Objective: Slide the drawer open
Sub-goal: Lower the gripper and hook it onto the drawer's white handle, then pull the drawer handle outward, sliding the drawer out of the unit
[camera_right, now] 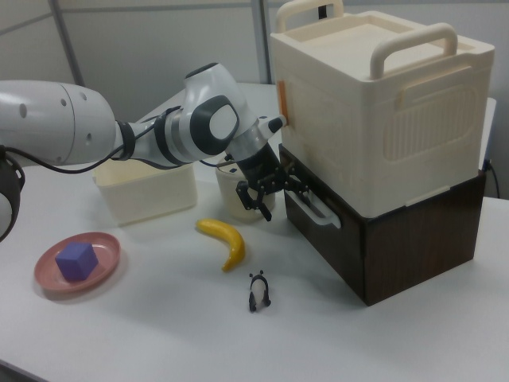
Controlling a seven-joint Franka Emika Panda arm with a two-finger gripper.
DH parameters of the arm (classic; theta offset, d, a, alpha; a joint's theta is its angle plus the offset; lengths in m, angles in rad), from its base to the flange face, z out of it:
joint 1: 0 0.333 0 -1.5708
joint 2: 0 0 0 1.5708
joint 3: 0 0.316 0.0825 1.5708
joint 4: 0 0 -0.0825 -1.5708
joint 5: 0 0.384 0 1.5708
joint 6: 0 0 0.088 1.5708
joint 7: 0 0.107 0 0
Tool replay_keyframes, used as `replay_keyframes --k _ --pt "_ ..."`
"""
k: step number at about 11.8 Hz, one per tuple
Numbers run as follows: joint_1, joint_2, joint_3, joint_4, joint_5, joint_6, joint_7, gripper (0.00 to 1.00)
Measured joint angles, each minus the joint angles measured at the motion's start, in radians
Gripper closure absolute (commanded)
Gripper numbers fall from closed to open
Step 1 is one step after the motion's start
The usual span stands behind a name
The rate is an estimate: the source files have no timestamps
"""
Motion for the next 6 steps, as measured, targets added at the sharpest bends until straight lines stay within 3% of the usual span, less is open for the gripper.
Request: replay_keyframes --k 6 --pt "0.017 0.004 0.002 0.0 0.0 0.0 0.195 0.0"
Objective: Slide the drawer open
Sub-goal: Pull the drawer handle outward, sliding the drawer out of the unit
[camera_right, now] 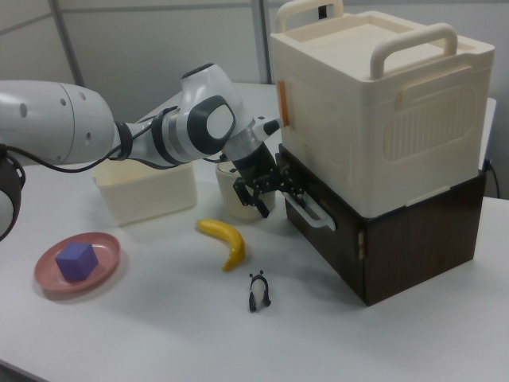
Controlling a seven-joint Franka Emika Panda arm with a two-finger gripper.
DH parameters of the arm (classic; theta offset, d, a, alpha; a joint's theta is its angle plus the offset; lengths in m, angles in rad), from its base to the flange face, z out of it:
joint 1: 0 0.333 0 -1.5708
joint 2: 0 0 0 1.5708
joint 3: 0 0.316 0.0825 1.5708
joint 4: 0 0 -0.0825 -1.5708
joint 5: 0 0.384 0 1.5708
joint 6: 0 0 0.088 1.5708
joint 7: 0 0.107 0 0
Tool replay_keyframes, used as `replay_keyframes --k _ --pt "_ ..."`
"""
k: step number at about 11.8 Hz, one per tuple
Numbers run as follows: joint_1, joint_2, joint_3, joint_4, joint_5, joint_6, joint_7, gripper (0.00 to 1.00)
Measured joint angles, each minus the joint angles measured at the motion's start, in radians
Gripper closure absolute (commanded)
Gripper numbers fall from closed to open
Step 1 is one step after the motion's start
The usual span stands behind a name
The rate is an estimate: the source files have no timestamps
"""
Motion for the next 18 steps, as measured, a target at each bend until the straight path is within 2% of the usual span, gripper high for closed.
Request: replay_keyframes --k 4,8,11,18 --pt "0.0 -0.002 0.015 0.005 -0.001 -0.028 0.098 0.0" --pt "-0.001 -0.01 0.056 0.006 -0.002 -0.074 0.187 0.0" --pt "0.004 -0.024 0.11 0.006 -0.002 -0.097 0.219 0.0" --pt "0.014 -0.032 0.138 0.006 -0.002 -0.128 0.25 0.0"
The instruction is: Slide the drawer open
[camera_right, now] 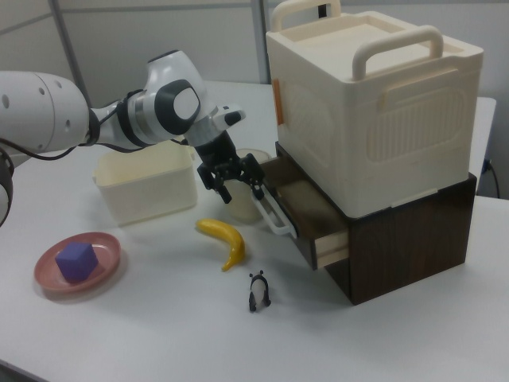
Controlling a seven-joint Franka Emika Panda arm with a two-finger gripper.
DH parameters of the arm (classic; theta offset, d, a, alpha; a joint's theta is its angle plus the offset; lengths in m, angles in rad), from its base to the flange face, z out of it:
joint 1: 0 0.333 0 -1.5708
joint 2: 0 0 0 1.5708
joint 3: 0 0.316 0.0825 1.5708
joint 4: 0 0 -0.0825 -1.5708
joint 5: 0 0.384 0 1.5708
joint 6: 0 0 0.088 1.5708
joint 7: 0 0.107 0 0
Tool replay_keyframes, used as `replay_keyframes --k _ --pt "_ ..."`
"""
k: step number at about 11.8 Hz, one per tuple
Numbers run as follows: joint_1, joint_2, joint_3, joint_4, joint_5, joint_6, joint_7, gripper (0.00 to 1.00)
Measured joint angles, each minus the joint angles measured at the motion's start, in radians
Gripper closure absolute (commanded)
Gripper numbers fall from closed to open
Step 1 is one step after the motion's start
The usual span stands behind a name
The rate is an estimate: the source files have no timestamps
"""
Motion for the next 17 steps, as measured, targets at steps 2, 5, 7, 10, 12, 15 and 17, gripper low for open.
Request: replay_keyframes --k 2,5,7,10,12,15,17 --pt "0.0 -0.003 0.029 0.001 0.0 -0.039 0.027 0.0" --pt "0.0 -0.006 0.048 0.001 -0.001 -0.066 0.042 0.0" --pt "0.0 -0.007 0.051 0.0 -0.001 -0.073 0.047 0.0" --pt "0.0 -0.027 0.062 -0.001 0.001 -0.093 0.056 0.0" --pt "0.001 -0.052 0.075 -0.001 0.029 -0.12 0.067 0.0" --pt "-0.001 -0.117 0.076 0.0 0.11 -0.151 0.068 0.0" --pt "-0.001 -0.186 0.076 0.003 0.195 -0.219 0.111 0.0"
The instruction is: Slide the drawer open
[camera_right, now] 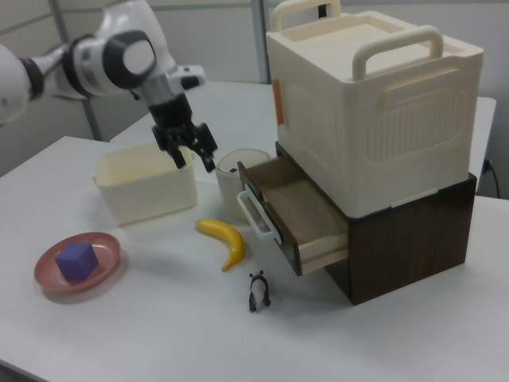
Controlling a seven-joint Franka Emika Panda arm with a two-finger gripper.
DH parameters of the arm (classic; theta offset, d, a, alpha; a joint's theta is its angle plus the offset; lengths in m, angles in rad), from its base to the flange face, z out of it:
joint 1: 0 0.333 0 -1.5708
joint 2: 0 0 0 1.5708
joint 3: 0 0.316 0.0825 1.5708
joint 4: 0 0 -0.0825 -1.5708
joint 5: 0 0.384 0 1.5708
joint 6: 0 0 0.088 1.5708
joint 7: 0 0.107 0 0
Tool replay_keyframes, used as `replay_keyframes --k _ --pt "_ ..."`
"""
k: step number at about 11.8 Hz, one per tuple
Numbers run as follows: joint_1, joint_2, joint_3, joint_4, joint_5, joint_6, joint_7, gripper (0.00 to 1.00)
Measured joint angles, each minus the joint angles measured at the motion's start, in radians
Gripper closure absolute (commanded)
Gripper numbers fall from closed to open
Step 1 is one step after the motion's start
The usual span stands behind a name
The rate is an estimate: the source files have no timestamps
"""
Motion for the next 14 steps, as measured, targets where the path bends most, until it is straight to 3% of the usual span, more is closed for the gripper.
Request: replay_keyframes --k 4,7,9,12,14 --pt "-0.001 -0.127 -0.01 -0.002 0.139 -0.065 0.064 0.0" --pt "-0.002 -0.173 -0.049 -0.003 0.204 -0.114 0.068 0.0" --pt "0.006 -0.197 -0.092 -0.003 0.22 -0.13 0.068 0.0" --pt "0.116 -0.209 -0.219 -0.001 0.222 -0.131 0.068 0.0" --pt "0.14 -0.21 -0.262 0.001 0.222 -0.131 0.068 0.0"
